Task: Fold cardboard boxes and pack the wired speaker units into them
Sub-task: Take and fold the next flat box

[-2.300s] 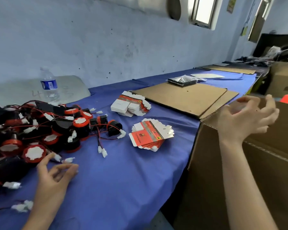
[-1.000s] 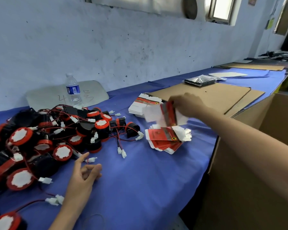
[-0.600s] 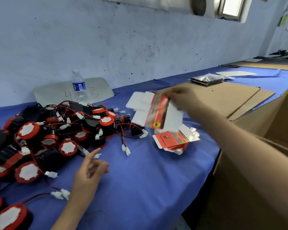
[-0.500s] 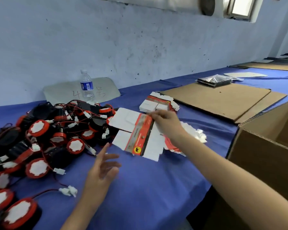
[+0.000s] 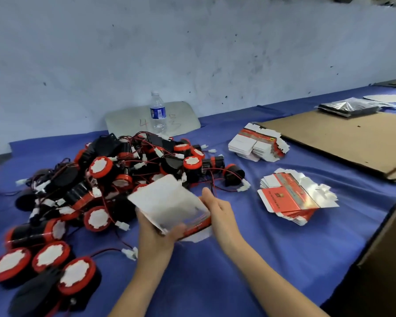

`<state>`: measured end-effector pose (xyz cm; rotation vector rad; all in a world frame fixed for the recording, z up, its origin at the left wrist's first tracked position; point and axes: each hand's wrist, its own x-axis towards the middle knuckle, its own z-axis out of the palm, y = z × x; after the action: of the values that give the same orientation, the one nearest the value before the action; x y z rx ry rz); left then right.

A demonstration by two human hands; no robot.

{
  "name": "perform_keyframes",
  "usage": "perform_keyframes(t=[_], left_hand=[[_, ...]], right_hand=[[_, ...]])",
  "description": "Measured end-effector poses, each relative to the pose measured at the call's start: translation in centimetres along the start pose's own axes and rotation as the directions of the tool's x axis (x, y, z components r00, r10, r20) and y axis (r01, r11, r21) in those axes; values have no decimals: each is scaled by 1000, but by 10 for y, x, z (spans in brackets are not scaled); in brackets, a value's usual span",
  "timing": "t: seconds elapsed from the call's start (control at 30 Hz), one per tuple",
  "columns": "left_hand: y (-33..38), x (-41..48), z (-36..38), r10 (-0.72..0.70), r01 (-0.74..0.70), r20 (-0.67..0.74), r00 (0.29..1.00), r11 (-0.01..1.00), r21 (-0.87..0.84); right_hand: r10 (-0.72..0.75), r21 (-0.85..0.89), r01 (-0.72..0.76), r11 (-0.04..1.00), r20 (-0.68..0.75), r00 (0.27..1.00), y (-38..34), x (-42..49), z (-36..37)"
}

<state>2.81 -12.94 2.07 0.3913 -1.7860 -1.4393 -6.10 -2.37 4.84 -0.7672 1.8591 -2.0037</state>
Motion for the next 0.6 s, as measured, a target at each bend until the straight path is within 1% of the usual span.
perform_keyframes(t=[0.07,0.1,0.13,0.17,0.2,0.23,0.27,0.33,0.37,0.4,0.5,0.57,0.6], left_hand=[[-3,8,-9,10,2,-130,991,996,94],[-4,10,-13,15,6,-159,987,991,134],[-6,12,-15,15,12,-174,985,988,152],[-6,12,-17,6,22,-184,983,989,148],[-5,13,-17,-7,33,-190,982,990,137],[-2,14,-17,-22,46,-180,983,990,133],[-1,14,-16,-30,52,-162,986,989,136],[2,12,-14,-43,56,-124,991,993,105],[5,11,-11,-66,72,-107,992,996,52],[8,10,-9,-97,96,-80,992,995,-18],[15,7,-6,-152,170,100,983,965,-202],[16,5,-5,-199,252,224,954,937,-244],[16,4,-4,-231,297,262,937,921,-251]], right_hand=[[106,-30,-104,994,92,990,1,-13,8],[166,-37,-162,986,148,975,3,-19,10],[193,-58,-185,981,229,954,9,-21,11],[188,-67,-176,982,310,932,14,-24,11],[171,-53,-163,985,345,923,16,-25,10],[163,-3,-173,985,357,920,17,-26,9],[167,53,-196,979,339,926,18,-24,8],[163,200,-214,956,244,956,17,-19,4],[161,269,-207,940,186,969,17,-16,2],[153,302,-181,936,115,982,18,-12,0],[151,327,-125,937,-55,987,18,-9,-4],[157,319,-123,940,-85,984,22,-9,-5],[149,315,-114,942,-91,985,23,-9,-5]])
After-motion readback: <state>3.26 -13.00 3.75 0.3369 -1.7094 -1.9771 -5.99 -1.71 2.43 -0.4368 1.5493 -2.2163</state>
